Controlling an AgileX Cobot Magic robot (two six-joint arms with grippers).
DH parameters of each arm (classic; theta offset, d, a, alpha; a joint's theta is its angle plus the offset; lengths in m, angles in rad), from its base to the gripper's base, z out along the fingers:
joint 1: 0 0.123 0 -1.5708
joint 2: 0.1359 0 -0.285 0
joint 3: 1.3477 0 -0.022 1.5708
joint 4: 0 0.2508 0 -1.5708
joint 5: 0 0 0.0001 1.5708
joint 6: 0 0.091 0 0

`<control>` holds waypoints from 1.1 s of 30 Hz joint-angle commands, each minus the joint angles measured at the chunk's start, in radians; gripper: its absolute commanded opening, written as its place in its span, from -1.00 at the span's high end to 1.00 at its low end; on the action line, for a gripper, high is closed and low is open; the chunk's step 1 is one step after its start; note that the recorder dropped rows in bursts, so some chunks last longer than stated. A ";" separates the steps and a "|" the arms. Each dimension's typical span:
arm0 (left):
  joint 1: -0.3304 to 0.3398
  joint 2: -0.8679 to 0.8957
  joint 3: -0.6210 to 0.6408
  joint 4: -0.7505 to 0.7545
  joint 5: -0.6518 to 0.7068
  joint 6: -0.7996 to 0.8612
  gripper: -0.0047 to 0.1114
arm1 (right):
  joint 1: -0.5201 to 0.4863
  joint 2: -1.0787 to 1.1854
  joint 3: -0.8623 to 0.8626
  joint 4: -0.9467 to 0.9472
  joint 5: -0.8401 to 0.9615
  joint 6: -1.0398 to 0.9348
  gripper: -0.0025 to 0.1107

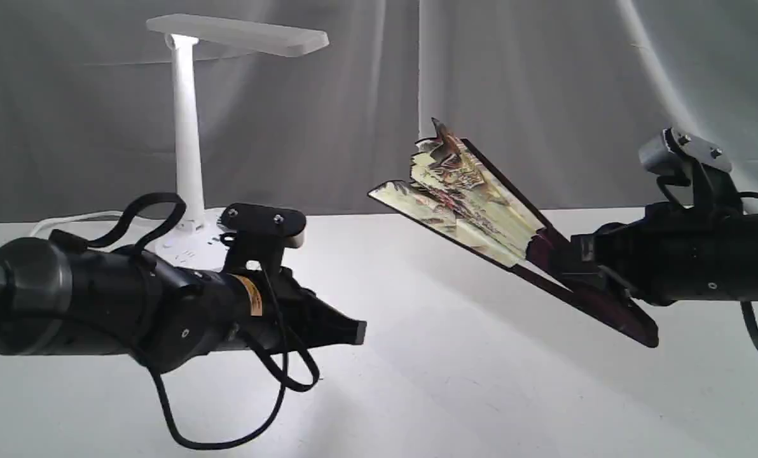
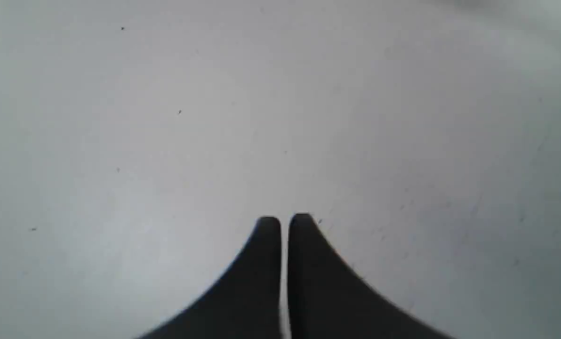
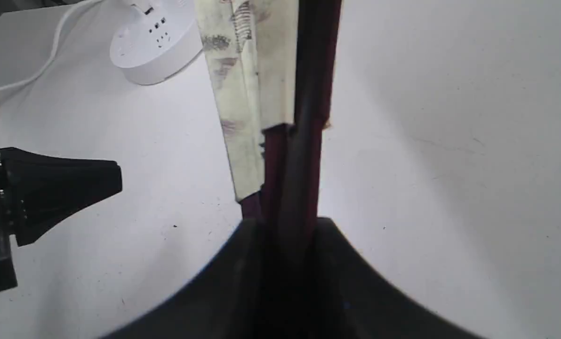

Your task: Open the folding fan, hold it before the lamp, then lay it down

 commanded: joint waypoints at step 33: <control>0.059 0.117 0.443 -0.507 -1.235 0.580 0.92 | 0.002 0.026 0.000 0.067 0.023 -0.071 0.96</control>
